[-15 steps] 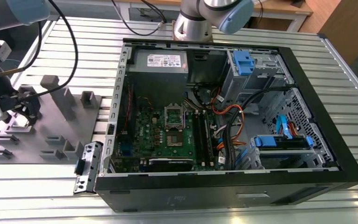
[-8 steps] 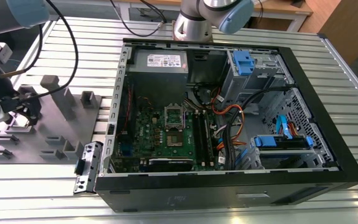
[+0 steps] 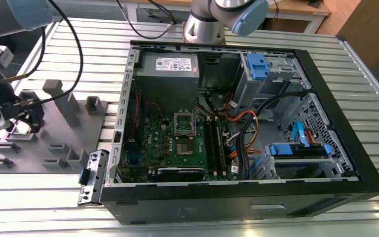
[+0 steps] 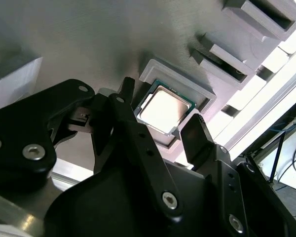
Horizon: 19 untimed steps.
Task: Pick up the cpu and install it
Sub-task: 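Pick up the cpu and move it towards the insertion slot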
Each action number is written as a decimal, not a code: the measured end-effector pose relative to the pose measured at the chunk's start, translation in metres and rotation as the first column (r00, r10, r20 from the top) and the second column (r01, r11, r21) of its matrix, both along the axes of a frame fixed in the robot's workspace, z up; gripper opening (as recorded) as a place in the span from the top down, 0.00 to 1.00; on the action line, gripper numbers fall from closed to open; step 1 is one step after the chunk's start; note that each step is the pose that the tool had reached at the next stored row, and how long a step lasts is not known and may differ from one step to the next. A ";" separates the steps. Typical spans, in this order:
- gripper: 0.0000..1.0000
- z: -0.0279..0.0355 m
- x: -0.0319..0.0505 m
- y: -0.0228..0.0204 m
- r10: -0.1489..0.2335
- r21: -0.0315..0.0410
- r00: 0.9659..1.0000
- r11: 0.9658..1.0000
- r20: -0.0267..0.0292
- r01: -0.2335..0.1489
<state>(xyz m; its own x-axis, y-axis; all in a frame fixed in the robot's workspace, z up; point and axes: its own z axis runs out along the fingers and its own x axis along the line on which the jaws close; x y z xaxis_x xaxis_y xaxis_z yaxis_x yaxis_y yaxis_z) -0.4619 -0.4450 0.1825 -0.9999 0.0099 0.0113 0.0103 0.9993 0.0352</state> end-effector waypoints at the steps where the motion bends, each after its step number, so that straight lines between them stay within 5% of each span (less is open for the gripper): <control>1: 0.35 0.0000 0.0000 0.0000 0.000 0.000 1.000 1.000 0.000 0.000; 15: 0.35 -0.0001 -0.0017 0.0003 0.000 0.000 1.000 1.000 0.000 0.000; 19: 0.44 -0.0001 -0.0018 0.0003 0.000 0.000 1.000 1.000 0.000 0.000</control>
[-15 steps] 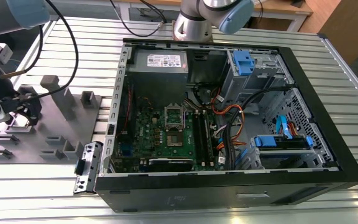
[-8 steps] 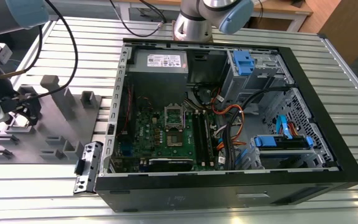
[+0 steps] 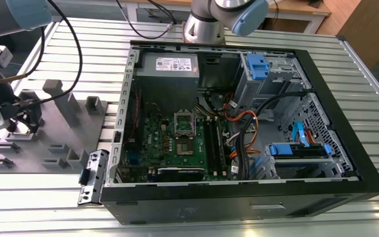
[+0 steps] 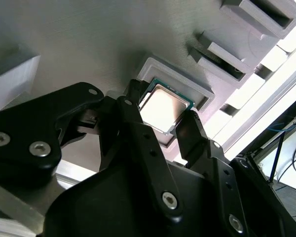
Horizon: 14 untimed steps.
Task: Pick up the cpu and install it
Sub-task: 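Pick up the cpu and move it towards the insertion slot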
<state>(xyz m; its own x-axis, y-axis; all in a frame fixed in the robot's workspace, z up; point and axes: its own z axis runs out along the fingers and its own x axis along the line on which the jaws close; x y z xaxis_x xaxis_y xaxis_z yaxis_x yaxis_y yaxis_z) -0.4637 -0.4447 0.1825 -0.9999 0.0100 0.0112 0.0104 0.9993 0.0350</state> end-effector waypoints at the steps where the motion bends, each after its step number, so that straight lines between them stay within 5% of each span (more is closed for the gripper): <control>1: 0.44 0.0000 0.0000 0.0000 0.000 0.000 1.000 1.000 0.000 0.000; 14: 0.44 -0.0001 -0.0017 0.0001 0.000 0.000 1.000 1.000 0.000 0.000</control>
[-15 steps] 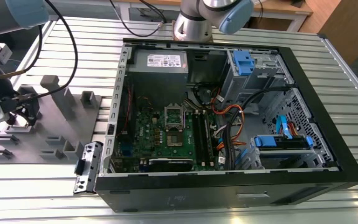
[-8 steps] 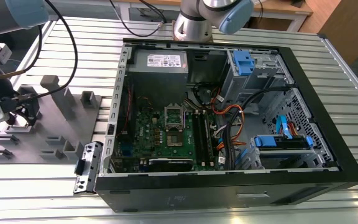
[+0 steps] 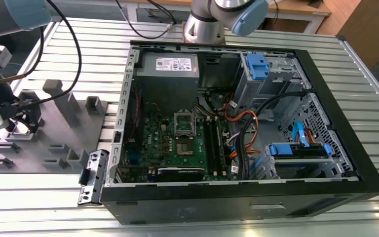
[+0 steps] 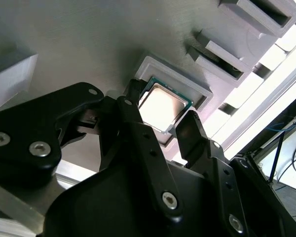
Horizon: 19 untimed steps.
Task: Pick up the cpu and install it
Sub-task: 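Pick up the cpu and move it towards the insertion slot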
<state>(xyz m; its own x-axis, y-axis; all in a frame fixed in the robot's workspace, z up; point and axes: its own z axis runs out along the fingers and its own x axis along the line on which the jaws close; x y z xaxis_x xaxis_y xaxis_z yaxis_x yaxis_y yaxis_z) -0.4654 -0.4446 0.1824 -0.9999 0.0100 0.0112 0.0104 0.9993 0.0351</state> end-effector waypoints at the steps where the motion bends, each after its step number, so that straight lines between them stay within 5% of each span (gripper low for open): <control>1: 0.44 0.0002 0.0000 0.0000 0.000 0.001 1.000 1.000 0.000 0.000; 19: 0.44 0.0006 0.0000 0.0017 0.000 0.002 1.000 1.000 0.000 0.000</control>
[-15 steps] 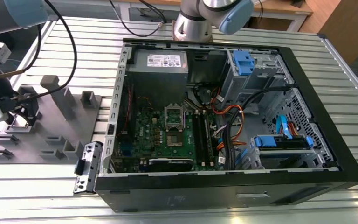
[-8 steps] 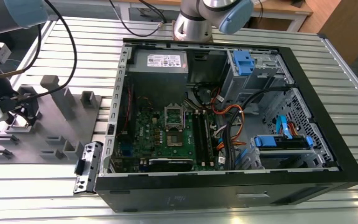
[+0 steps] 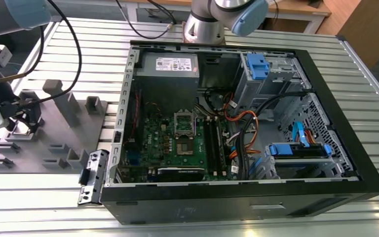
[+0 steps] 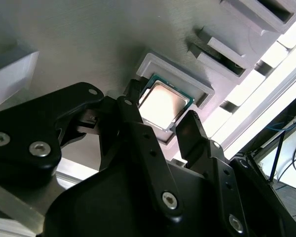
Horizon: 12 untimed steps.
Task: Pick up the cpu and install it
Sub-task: 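Pick up the cpu and move it towards the insertion slot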
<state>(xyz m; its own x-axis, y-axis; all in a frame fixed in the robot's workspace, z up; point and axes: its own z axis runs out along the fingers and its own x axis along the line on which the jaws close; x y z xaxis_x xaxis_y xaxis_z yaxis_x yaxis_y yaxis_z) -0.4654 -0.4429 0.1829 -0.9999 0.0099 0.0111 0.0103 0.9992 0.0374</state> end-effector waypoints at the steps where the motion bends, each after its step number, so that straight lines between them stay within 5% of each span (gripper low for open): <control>1: 0.44 0.0000 0.0000 0.0001 0.000 0.000 1.000 1.000 0.000 0.000; 12: 0.53 0.0000 0.0000 0.0007 0.000 0.000 1.000 1.000 0.000 0.000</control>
